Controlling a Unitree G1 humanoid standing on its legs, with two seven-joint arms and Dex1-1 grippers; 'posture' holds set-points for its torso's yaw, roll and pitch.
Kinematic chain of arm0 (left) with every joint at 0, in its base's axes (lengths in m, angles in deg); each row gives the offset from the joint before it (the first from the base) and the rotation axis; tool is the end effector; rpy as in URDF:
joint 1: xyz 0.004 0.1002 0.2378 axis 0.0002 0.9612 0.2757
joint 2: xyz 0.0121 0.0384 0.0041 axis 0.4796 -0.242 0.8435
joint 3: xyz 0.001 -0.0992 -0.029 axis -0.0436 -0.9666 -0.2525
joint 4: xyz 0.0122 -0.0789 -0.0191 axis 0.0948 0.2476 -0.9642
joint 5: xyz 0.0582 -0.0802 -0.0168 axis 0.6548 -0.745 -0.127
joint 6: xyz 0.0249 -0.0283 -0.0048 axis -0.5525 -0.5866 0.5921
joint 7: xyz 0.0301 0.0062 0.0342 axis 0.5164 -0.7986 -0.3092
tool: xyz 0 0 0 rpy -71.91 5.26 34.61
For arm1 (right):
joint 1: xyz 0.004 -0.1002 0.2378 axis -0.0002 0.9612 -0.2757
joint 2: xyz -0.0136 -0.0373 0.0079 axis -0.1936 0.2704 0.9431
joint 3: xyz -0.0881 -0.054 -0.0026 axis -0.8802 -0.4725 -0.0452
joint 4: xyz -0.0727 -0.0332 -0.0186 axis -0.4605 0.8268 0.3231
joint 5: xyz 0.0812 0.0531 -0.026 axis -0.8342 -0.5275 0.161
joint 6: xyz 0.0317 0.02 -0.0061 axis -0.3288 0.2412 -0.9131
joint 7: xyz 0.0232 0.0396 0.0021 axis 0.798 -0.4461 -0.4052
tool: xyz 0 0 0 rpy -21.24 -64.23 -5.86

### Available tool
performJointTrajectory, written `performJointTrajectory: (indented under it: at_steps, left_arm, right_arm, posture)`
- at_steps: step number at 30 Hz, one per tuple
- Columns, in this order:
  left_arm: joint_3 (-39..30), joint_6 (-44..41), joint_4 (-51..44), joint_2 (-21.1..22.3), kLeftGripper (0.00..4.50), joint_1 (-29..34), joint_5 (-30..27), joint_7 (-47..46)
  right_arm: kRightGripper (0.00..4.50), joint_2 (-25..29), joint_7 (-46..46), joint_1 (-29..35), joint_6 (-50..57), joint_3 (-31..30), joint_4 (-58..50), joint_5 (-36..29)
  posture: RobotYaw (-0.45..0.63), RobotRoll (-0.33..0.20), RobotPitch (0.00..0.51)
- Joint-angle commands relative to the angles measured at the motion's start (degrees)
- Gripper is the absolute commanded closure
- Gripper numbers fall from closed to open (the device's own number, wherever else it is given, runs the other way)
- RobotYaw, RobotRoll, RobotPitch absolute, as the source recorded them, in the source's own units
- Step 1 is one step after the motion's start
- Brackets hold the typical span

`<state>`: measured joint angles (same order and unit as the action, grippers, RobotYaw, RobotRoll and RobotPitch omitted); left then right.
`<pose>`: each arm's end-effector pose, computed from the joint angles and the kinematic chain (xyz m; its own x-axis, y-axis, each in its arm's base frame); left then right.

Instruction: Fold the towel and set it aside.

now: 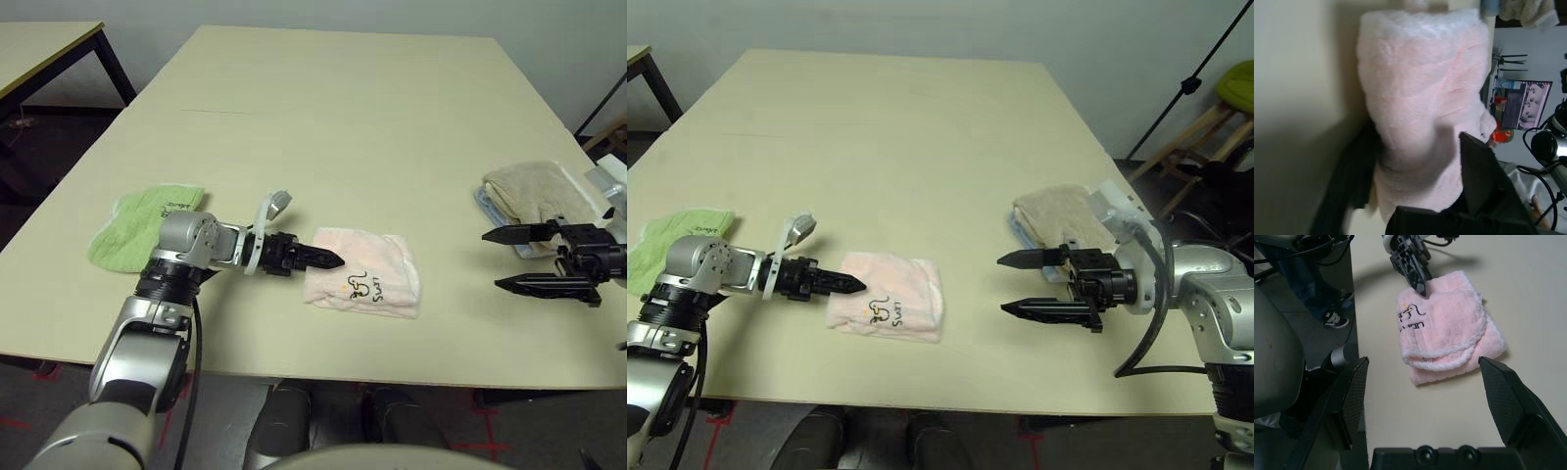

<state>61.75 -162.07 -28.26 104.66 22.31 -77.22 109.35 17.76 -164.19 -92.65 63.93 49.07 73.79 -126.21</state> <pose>0.2875 0.1971 0.1208 0.0940 -0.8782 -0.4689 0.3983 0.4648 -0.7908 0.2243 -0.3163 0.2066 0.1727 0.9293 -0.3265 -0.9681 0.2213 0.1178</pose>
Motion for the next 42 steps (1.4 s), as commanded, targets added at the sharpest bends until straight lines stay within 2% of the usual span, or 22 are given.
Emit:
performJointTrajectory:
  at_steps: [1,6,14,20,26,29,35,42]
  left_arm:
    - [-0.8,-1.1,-0.1,-0.9,2.69,1.1,0.0,-2.0]
    - [-1.3,-1.5,-0.7,-1.1,4.46,1.5,-1.4,-1.7]
    - [-5.0,-2.4,-2.3,-1.1,4.46,1.3,-4.5,-1.1]
    - [-17.7,-4.4,-4.0,0.4,4.46,0.3,-8.0,-3.9]
    - [-35.7,-3.1,-5.3,5.5,4.46,-0.6,-8.9,-10.3]
    - [-43.1,-0.3,-5.8,7.6,4.46,-0.5,-8.1,-14.5]
    - [-50.8,10.6,-7.0,9.6,4.46,3.0,-5.3,-22.4]
    - [-56.5,19.7,-12.2,6.2,4.46,11.0,-6.1,-28.8]
  right_arm:
    - [0.00,0.7,0.0,-0.2,0.4,0.6,-0.5,-0.3]
    - [0.00,0.8,-0.1,0.1,0.5,0.7,-0.4,-0.3]
    - [0.00,0.4,0.3,0.5,0.2,0.6,0.1,0.1]
    - [0.00,0.1,0.4,0.0,-0.1,0.1,0.9,0.3]
    - [0.00,-0.9,-0.3,-3.3,-1.0,-2.5,3.8,1.6]
    - [0.00,-2.0,-1.1,-5.7,-1.6,-4.4,5.6,2.7]
    - [0.00,-4.1,-3.1,-10.9,-3.4,-7.9,9.7,5.0]
    - [0.00,-5.1,-4.1,-12.0,-3.6,-8.9,10.5,5.6]
  posture:
    - [0.04,0.000,0.135]
    - [0.04,0.000,0.133]
    - [0.04,0.000,0.130]
    - [0.08,0.000,0.115]
    - [0.12,0.000,0.109]
    - [0.16,0.000,0.105]
    - [0.20,0.000,0.099]
    - [0.20,0.000,0.099]
